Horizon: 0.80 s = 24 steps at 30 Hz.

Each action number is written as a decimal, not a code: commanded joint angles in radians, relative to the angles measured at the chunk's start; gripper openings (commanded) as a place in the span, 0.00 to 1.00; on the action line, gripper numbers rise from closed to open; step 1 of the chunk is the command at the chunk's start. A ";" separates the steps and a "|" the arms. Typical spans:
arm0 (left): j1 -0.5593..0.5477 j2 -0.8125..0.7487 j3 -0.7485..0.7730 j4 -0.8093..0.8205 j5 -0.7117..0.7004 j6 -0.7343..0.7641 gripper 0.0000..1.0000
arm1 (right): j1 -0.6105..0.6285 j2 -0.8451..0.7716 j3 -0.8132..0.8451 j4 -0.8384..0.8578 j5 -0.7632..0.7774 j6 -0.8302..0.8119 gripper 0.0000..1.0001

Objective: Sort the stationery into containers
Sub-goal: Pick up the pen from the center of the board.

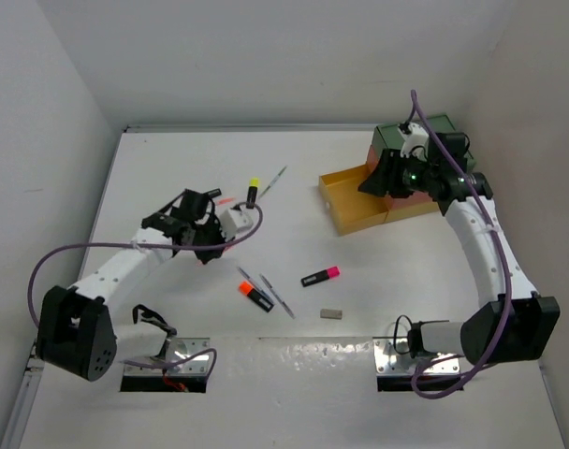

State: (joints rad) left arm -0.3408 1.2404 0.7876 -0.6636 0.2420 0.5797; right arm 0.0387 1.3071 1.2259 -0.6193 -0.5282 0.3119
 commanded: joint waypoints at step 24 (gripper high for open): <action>0.103 -0.013 0.272 0.622 0.677 -1.067 0.00 | 0.472 0.287 0.161 0.608 -0.190 0.487 0.59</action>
State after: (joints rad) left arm -0.2413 1.2304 1.0573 -0.1257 0.8825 -0.4114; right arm 0.4881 1.5761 1.3220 -0.0978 -0.7059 0.7490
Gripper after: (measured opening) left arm 0.179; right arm 0.589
